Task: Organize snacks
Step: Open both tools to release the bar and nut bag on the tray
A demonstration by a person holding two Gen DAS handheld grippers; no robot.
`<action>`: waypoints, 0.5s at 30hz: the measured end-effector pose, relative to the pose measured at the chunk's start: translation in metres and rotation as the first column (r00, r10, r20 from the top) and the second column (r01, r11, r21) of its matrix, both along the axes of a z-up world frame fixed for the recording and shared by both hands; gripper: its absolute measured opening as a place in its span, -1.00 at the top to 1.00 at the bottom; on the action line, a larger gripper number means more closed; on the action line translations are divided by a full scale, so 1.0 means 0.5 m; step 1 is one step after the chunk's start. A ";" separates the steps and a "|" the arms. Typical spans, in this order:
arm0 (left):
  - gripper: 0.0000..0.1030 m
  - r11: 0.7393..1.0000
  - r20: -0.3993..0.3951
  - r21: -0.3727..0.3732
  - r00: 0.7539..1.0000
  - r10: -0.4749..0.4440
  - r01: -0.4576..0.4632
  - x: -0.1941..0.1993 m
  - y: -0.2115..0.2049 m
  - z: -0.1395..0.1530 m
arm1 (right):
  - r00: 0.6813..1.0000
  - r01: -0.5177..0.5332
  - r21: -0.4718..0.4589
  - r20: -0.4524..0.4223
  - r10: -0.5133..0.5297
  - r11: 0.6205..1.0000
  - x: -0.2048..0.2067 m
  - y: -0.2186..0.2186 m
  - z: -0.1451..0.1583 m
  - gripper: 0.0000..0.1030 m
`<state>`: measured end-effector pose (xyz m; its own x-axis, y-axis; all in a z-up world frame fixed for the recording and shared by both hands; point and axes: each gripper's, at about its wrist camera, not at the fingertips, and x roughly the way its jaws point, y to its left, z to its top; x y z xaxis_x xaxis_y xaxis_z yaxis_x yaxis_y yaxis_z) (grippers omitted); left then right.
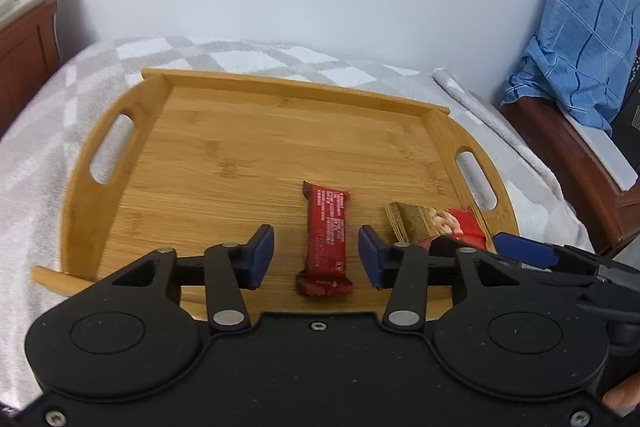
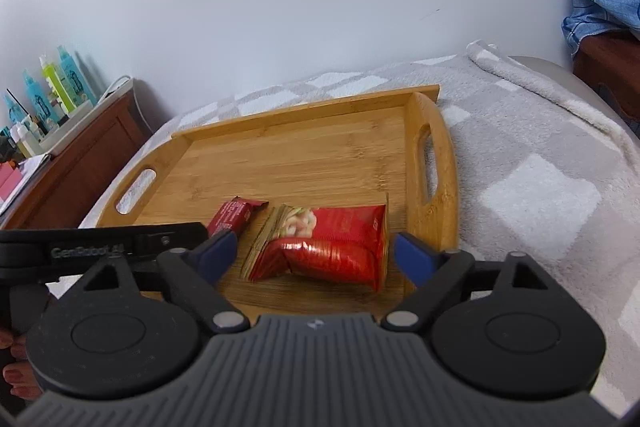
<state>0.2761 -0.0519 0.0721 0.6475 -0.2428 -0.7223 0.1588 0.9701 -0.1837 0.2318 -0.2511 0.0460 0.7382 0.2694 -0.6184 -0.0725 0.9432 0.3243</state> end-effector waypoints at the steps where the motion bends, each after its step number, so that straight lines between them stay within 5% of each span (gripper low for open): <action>1: -0.02 1.000 0.010 0.007 1.000 -0.003 0.003 -0.008 0.002 0.005 | 1.000 0.001 0.002 0.004 -0.001 1.000 -0.005 -0.001 0.001 -0.90; 15: -0.53 0.999 0.090 0.039 0.996 -0.022 0.019 -0.149 0.027 0.047 | 0.993 0.009 -0.022 0.117 -0.007 1.000 -0.134 -0.006 0.044 -1.00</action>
